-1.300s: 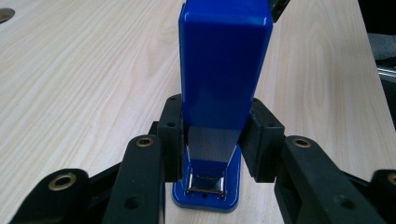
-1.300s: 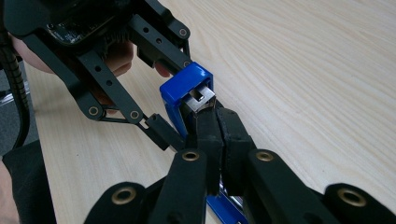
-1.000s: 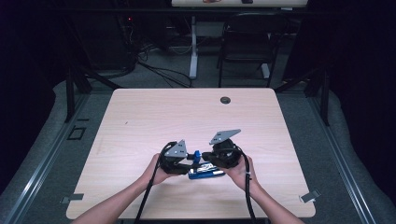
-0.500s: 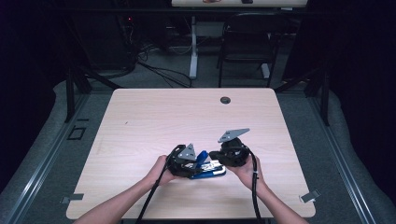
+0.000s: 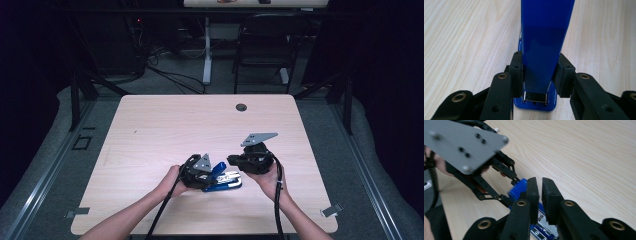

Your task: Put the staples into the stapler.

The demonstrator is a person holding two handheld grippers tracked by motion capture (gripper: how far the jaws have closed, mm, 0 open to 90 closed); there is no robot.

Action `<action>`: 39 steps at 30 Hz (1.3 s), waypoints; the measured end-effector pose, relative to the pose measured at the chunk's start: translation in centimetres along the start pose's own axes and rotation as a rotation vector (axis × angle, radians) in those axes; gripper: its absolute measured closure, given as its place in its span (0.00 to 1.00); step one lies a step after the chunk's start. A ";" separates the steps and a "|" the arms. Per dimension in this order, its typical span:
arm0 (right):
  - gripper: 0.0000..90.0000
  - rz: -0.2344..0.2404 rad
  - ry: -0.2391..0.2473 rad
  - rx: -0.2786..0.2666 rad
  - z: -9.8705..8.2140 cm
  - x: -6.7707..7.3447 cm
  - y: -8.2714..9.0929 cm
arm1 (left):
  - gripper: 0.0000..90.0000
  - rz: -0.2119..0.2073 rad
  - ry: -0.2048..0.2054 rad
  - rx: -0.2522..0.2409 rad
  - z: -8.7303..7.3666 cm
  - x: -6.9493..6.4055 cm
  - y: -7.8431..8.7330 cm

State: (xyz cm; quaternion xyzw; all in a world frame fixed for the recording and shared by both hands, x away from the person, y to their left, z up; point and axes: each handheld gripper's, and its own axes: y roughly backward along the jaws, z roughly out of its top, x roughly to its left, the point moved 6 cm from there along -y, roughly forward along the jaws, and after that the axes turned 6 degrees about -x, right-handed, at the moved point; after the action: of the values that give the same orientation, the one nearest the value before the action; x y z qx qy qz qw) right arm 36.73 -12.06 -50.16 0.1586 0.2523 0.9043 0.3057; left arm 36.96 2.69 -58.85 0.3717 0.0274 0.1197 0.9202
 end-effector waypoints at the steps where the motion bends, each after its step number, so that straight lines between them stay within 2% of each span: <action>1: 0.91 0.008 -0.002 -0.006 0.2 0.3 0.0 | 0.73 0.004 0.002 0.001 0.0 0.0 0.0; 4: 0.84 0.015 0.001 0.002 0.5 1.1 -0.2 | 0.73 0.006 0.003 0.005 0.1 0.0 -0.1; 8: 0.83 0.027 -0.007 0.008 0.7 1.5 -0.8 | 0.73 0.003 0.011 -0.004 0.0 0.0 -0.1; 12: 0.85 -0.014 0.019 0.037 0.6 1.6 -1.4 | 0.73 0.008 0.015 -0.033 -0.1 0.0 -0.2; 18: 0.86 -0.055 0.009 0.066 -0.1 0.8 -1.3 | 0.72 0.028 0.009 -0.043 -0.2 -0.2 -0.5; 25: 0.85 -0.084 -0.044 0.085 -1.4 -0.3 -1.2 | 0.72 0.055 0.013 -0.039 -0.2 -0.4 -1.0; 31: 0.84 -0.094 -0.083 0.115 -2.8 -1.5 -1.4 | 0.71 0.053 0.016 -0.033 -0.3 -0.4 -1.2; 36: 0.84 -0.106 -0.084 0.147 -3.8 -2.1 -1.7 | 0.69 0.043 0.017 -0.038 -0.5 -0.4 -1.1; 39: 0.83 -0.114 -0.080 0.157 -4.1 -2.4 -2.0 | 0.63 0.044 0.022 -0.055 -0.5 -0.2 -0.8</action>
State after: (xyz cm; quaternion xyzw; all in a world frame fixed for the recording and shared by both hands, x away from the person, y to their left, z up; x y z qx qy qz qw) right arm 37.67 -13.65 -55.00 0.2035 0.3184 0.8557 0.3534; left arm 36.83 2.46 -59.75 0.3453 0.0261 0.1445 0.9269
